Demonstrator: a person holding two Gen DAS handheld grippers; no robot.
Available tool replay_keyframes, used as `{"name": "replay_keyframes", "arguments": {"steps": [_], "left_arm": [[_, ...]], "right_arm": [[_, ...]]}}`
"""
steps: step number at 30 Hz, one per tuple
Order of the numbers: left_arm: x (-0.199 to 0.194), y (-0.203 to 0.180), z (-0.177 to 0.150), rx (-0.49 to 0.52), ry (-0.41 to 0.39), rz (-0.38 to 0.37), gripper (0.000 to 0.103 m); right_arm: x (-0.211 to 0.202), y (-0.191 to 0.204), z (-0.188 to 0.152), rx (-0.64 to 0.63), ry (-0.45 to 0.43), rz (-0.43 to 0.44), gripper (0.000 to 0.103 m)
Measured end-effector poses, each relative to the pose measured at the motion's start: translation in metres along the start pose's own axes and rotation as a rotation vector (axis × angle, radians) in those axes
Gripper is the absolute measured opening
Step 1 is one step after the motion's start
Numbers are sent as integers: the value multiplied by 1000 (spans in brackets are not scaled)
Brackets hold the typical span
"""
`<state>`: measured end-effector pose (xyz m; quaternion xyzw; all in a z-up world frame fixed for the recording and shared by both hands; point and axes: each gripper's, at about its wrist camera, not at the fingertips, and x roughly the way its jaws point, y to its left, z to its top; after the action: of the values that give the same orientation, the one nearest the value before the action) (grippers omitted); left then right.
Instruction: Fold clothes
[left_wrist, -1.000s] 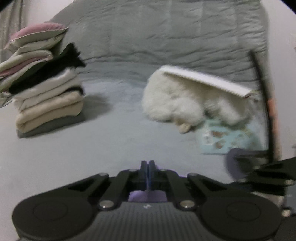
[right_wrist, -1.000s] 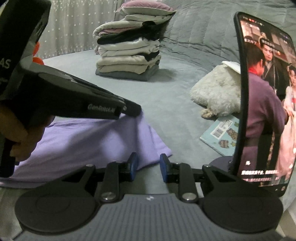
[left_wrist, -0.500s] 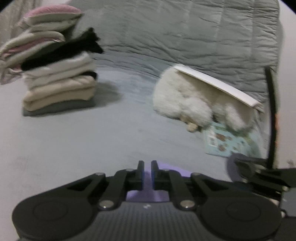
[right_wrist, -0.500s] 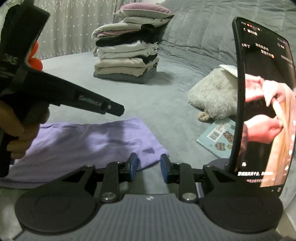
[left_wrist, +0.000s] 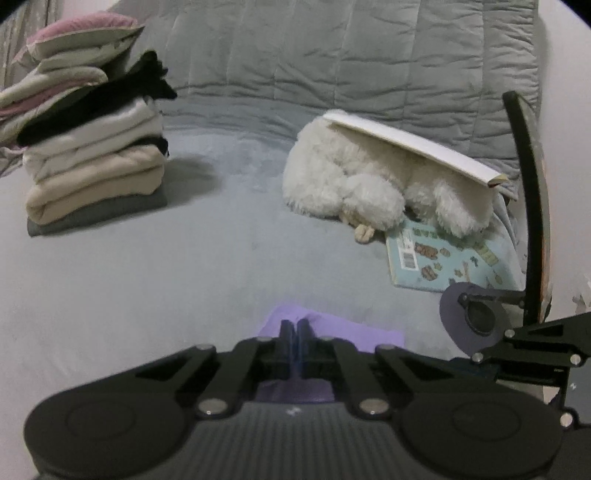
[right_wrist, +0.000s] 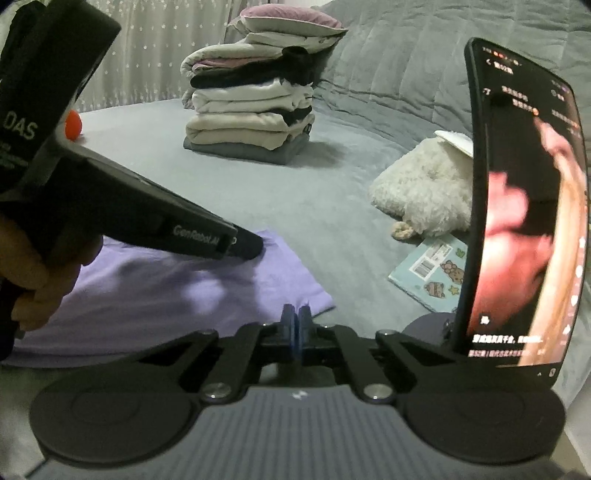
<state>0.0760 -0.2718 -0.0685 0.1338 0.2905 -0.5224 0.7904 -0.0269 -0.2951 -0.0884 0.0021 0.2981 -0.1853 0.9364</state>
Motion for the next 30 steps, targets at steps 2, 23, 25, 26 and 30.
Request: {"name": "replay_keyframes", "arguments": {"steps": [2,23,25,26,30], "left_arm": [[-4,0,1,1,-21,4,2],[13,3,-3,-36,-51,65,7],[7,4,-3,-53,-62,82,24],[0,7,-3,-71,-74,98,30],[-31,16,-12,-138,-110,153,42]], "right_arm": [[-2,0,0,1,-12,-5,1],[7,6,3,-77,-53,-100,13],[4,6,7,-71,-57,-90,13],[2,6,9,-69,-58,-84,14],[-7,9,15,-62,-83,-53,44]]}}
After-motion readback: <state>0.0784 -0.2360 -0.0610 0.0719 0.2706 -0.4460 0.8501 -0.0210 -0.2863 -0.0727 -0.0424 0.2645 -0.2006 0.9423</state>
